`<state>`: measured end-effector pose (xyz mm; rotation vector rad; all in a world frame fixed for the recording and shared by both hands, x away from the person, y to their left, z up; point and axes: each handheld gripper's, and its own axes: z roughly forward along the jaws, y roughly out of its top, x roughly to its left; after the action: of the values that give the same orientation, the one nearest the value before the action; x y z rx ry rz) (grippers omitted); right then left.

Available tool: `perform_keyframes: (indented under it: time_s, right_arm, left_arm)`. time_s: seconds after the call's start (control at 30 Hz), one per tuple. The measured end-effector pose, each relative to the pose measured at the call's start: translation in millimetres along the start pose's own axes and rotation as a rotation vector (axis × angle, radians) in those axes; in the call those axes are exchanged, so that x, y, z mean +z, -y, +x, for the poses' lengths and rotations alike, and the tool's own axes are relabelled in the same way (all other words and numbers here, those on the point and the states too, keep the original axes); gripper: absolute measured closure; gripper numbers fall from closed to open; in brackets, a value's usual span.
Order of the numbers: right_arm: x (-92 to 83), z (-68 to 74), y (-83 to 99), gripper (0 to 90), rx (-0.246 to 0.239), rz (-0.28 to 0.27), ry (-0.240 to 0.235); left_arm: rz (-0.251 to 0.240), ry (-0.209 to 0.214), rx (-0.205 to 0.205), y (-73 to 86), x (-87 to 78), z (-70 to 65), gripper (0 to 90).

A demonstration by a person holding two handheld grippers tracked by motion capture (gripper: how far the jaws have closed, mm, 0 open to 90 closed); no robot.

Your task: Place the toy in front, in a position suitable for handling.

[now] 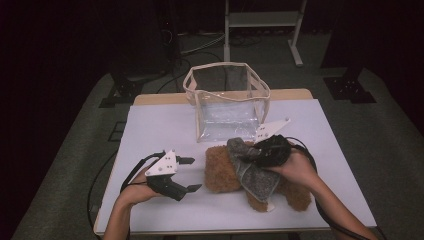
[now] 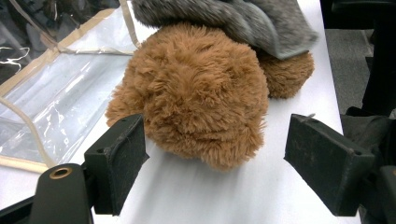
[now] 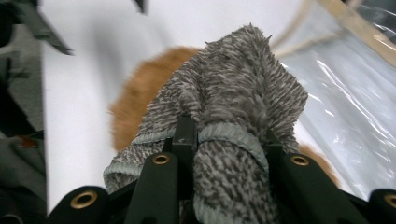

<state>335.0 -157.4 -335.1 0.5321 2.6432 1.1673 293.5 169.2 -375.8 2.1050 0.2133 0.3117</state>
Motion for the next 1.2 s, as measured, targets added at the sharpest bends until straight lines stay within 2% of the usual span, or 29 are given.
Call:
perform_keyframes:
  time_s: [0.03, 0.07, 0.17, 0.2, 0.3, 0.43, 0.5, 0.67, 0.7, 0.73, 0.77, 0.97, 1.0, 1.03, 1.1, 1.13, 1.2]
  right_arm:
    - [0.0, 0.0, 0.0, 68.3, 0.0, 0.0, 0.0]
    - [-3.0, -9.5, 3.5, 68.3, 0.05, 0.007, 0.003]
    - [-1.9, -13.6, 5.8, 68.3, 0.068, 0.012, -0.011]
    - [2.8, -13.0, 7.4, 68.4, 0.074, 0.031, -0.048]
    - [5.8, -7.5, 7.8, 68.4, 0.057, 0.043, -0.058]
    - [8.5, 10.0, 13.5, 68.8, 0.032, 0.041, -0.095]
    - [8.7, 16.5, 17.5, 69.2, 0.033, 0.033, -0.113]
    - [7.6, 29.0, 24.6, 69.4, 0.021, 0.027, -0.14]
    - [4.7, 35.5, 27.2, 69.4, 0.01, 0.027, -0.153]
    - [2.9, 36.1, 27.5, 69.3, 0.005, 0.027, -0.155]
    - [-0.3, 35.9, 27.4, 69.4, 0.003, 0.023, -0.15]
    - [-18.0, 21.4, 24.2, 69.4, 0.031, 0.01, -0.111]
    - [-20.7, 17.2, 22.6, 69.3, 0.04, 0.004, -0.101]
    - [-25.5, 6.9, 18.6, 69.2, 0.041, 0.017, -0.068]
    - [-26.2, 3.2, 17.6, 69.2, 0.043, 0.023, -0.057]
    - [-25.4, -7.0, 16.9, 69.0, 0.064, 0.028, -0.045]
    - [-21.7, -15.2, 19.2, 69.0, 0.076, 0.044, -0.049]
  left_arm:
    - [0.0, 0.0, 0.0, 0.0, 0.0, 0.0, 20.0]
    - [-0.002, 0.007, -0.002, -0.8, 2.6, 0.4, 20.0]
    - [0.0, 0.012, -0.002, -1.9, 4.8, 0.7, 20.0]
    - [0.005, 0.015, 0.004, -3.6, 7.0, 0.8, 20.0]
    - [0.002, 0.019, 0.007, -6.0, 9.8, 1.2, 20.0]
    - [-0.008, 0.032, 0.012, -12.4, 19.2, 2.4, 20.0]
    - [-0.02, 0.043, 0.008, -17.6, 30.8, 3.4, 20.1]
    - [-0.02, 0.053, 0.018, -23.8, 45.6, 3.3, 23.4]
    - [0.023, 0.086, 0.035, -23.9, 54.0, 0.1, 24.1]
    - [0.042, 0.104, 0.045, -22.8, 58.6, -2.9, 25.6]
    - [0.05, 0.106, 0.053, -21.6, 61.9, -6.1, 25.8]
    - [0.043, 0.105, 0.052, -19.4, 62.7, -10.0, 25.6]
    - [0.045, 0.105, 0.057, -19.2, 62.3, -10.4, 25.6]
    - [0.052, 0.104, 0.071, -19.4, 61.8, -10.8, 25.6]
    - [0.052, 0.104, 0.067, -19.4, 61.6, -11.4, 25.6]
    - [0.052, 0.104, 0.068, -19.3, 61.0, -10.8, 25.6]
    - [0.044, 0.1, 0.06, -18.8, 59.8, -9.5, 25.4]
